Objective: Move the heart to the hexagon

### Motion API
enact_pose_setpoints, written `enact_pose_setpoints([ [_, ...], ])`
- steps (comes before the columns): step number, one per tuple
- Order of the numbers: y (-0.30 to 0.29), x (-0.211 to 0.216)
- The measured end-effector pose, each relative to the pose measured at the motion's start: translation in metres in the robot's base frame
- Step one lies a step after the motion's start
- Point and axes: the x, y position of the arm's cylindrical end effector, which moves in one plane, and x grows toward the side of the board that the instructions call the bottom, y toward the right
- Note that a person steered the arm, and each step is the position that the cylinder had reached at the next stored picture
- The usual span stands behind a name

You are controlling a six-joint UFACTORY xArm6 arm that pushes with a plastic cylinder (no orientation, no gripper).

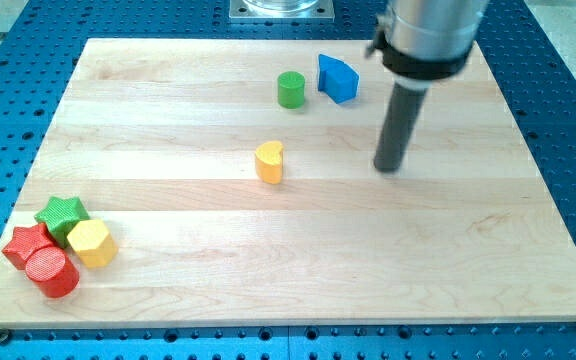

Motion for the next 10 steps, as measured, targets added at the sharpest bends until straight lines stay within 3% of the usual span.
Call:
enact_pose_setpoints([
  [1,-0.055,-0.026],
  [4,-0.185,-0.003],
  [7,-0.089,-0.014],
  [8,-0.12,0.019],
  [10,-0.218,0.024],
])
